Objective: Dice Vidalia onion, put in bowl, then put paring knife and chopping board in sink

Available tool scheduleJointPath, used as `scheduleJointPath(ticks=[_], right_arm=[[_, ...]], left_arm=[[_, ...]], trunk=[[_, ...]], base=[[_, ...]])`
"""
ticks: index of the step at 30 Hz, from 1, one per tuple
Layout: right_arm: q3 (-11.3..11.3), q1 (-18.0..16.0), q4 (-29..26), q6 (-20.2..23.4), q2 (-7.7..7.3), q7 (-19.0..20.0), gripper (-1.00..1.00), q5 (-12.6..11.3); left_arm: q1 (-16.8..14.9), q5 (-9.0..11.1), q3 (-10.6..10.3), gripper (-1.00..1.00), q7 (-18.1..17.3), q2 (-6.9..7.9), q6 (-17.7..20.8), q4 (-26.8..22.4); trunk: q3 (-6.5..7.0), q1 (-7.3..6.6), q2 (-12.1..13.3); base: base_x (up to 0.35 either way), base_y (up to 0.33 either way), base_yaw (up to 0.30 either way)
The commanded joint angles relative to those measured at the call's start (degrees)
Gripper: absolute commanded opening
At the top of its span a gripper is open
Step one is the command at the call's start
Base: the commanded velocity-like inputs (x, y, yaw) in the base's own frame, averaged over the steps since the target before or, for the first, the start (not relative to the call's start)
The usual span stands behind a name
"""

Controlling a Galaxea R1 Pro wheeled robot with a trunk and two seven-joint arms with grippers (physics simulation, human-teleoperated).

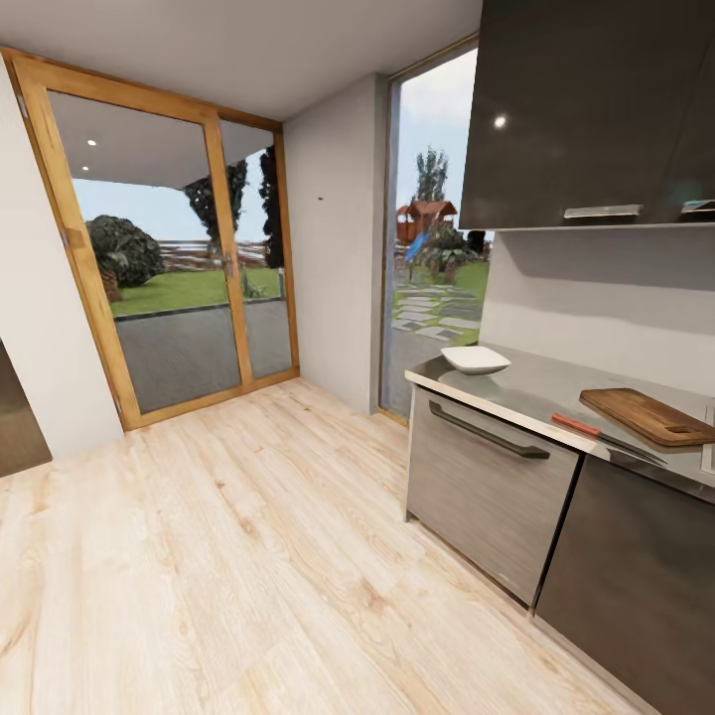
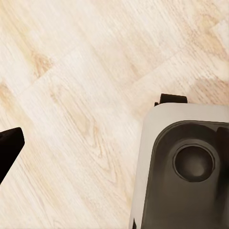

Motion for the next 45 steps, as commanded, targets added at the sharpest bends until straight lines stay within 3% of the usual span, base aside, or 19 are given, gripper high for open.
scheduleJointPath(ticks=[1,36,45], right_arm=[[0.02,-0.01,0.00,-0.12,0.02,-0.22,1.00,0.05],[0.18,0.00,0.01,-0.03,0.13,-0.14,1.00,0.05],[-0.07,0.00,0.00,-0.03,0.19,-0.20,1.00,-0.09]], left_arm=[[-0.09,0.30,0.00,1.00,-0.05,0.00,-0.43,0.23],[-0.09,0.26,0.00,1.00,-0.05,0.00,-0.43,0.23],[-0.09,0.23,0.00,1.00,-0.06,-1.77,-0.45,0.23]], trunk=[[-0.06,0.00,-0.03],[-0.06,0.00,-0.03],[0.00,0.00,-0.03]], base=[[0.000,0.000,0.000],[0.000,0.000,0.000],[0.000,0.000,-0.037]])
